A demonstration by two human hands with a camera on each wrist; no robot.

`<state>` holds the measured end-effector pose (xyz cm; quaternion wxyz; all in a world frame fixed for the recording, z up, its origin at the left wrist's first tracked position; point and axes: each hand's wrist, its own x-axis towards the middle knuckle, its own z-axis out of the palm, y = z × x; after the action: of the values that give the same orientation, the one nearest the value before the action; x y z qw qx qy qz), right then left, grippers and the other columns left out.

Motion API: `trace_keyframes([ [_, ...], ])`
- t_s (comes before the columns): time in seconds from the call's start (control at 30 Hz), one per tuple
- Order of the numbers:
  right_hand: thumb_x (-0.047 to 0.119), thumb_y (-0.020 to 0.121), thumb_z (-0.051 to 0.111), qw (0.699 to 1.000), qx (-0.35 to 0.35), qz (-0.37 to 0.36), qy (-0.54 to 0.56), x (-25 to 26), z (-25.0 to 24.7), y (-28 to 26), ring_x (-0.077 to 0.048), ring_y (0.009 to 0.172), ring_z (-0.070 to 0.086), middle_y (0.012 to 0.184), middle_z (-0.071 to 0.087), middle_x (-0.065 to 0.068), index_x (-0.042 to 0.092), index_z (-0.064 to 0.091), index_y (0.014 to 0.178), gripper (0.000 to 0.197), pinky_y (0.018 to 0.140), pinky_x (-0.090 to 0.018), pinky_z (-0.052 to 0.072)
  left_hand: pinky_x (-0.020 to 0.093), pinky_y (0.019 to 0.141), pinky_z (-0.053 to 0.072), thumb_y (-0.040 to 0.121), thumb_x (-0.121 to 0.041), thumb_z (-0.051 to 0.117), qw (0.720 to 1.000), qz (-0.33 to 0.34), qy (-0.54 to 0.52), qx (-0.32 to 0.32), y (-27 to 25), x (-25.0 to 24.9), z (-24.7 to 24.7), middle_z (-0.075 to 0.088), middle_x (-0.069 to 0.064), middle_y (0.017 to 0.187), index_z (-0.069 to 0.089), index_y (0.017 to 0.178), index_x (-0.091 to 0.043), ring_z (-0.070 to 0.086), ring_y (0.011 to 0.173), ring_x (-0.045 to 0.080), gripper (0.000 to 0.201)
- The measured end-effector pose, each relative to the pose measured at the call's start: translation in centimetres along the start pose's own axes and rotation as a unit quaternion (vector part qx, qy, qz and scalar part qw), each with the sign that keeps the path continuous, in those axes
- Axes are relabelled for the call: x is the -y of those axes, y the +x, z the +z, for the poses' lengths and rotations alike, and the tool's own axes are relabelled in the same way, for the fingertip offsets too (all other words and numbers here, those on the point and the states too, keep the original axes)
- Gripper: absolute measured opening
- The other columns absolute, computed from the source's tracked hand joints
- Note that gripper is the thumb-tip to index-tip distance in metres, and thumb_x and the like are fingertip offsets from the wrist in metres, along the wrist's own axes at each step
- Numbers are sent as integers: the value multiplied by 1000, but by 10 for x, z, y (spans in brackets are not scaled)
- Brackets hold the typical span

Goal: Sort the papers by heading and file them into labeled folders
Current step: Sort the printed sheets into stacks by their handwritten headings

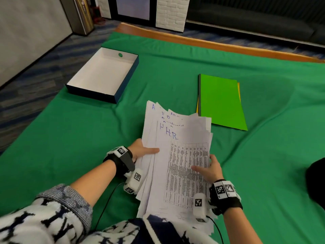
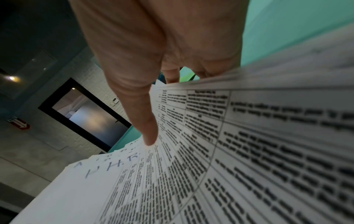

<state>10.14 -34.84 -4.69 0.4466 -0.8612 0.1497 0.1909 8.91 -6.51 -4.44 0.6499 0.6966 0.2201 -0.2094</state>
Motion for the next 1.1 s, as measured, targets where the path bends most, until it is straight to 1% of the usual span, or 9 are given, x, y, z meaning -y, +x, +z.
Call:
trace_keyframes([
  [0.1, 30, 67, 82, 999, 5, -1, -49, 7, 7, 5, -31, 126, 45, 140, 44, -13, 14, 30, 142, 92, 104, -44, 39, 40, 95, 49, 34, -52, 90, 997, -42, -22, -65, 5, 2, 6, 62, 5, 120, 53, 121, -8, 60, 105, 21, 104],
  [0.27, 34, 73, 77, 993, -61, 51, -93, 9, 7, 16, -35, 117, 49, 130, 47, -20, 3, 33, 136, 83, 99, -42, 43, 35, 94, 46, 55, -33, 89, 955, -14, 26, -297, 3, 2, 11, 54, 10, 125, 36, 125, -5, 54, 113, 27, 92],
  [0.47, 30, 78, 73, 996, 55, 22, -69, 19, 20, 15, -24, 101, 61, 120, 61, -13, 6, 53, 118, 51, 93, -42, 50, 40, 92, 51, 23, -49, 90, 986, -50, 36, -153, 9, 20, 27, 61, 6, 117, 50, 117, -5, 59, 106, 23, 111],
  [0.57, 37, 80, 70, 991, 50, -10, -121, 25, 28, 15, -29, 125, 47, 141, 45, -14, 5, 38, 139, 74, 105, -42, 40, 36, 90, 51, 49, -24, 92, 992, -15, 63, -108, 5, 14, 28, 65, 10, 115, 59, 111, -2, 62, 104, 24, 74],
  [0.67, 46, 68, 78, 996, -6, -29, -90, 23, 16, 21, -30, 125, 47, 139, 47, -17, 3, 42, 136, 89, 105, -43, 40, 31, 90, 47, 61, -7, 85, 996, 38, 34, -78, -14, -1, 17, 64, 9, 113, 58, 112, -1, 60, 102, 21, 58],
  [0.77, 40, 40, 92, 981, 2, -62, 182, 26, 1, 21, -26, 112, 59, 125, 59, -15, 2, 46, 130, 108, 100, -44, 45, 33, 93, 48, 60, 4, 82, 992, 104, -3, -77, -34, -17, 3, 65, 10, 109, 58, 110, -3, 60, 99, 18, 57],
  [0.83, 43, 30, 94, 953, 61, -112, 274, 34, -3, 16, -21, 94, 68, 103, 71, -10, 2, 62, 109, 95, 93, -42, 51, 26, 84, 54, 57, 2, 84, 984, 153, -14, -89, -45, -35, -2, 66, 2, 96, 61, 98, -11, 62, 89, 12, 49],
  [0.93, 23, 49, 90, 934, 59, -177, 305, 62, -2, 1, -14, 90, 70, 93, 74, -1, 11, 69, 95, 52, 88, -32, 51, 19, 70, 56, 47, -20, 91, 957, 240, -49, -155, -53, -59, -1, 67, -6, 91, 60, 89, -24, 64, 85, 6, 52],
  [1.1, 7, 63, 83, 888, -48, -324, 323, 111, -11, -12, -15, 95, 67, 99, 72, 3, 7, 63, 108, 49, 79, -25, 53, 31, 78, 57, 50, -28, 87, 888, 338, -176, -257, -61, -85, 6, 69, 1, 100, 61, 104, -12, 68, 91, 13, 62],
])
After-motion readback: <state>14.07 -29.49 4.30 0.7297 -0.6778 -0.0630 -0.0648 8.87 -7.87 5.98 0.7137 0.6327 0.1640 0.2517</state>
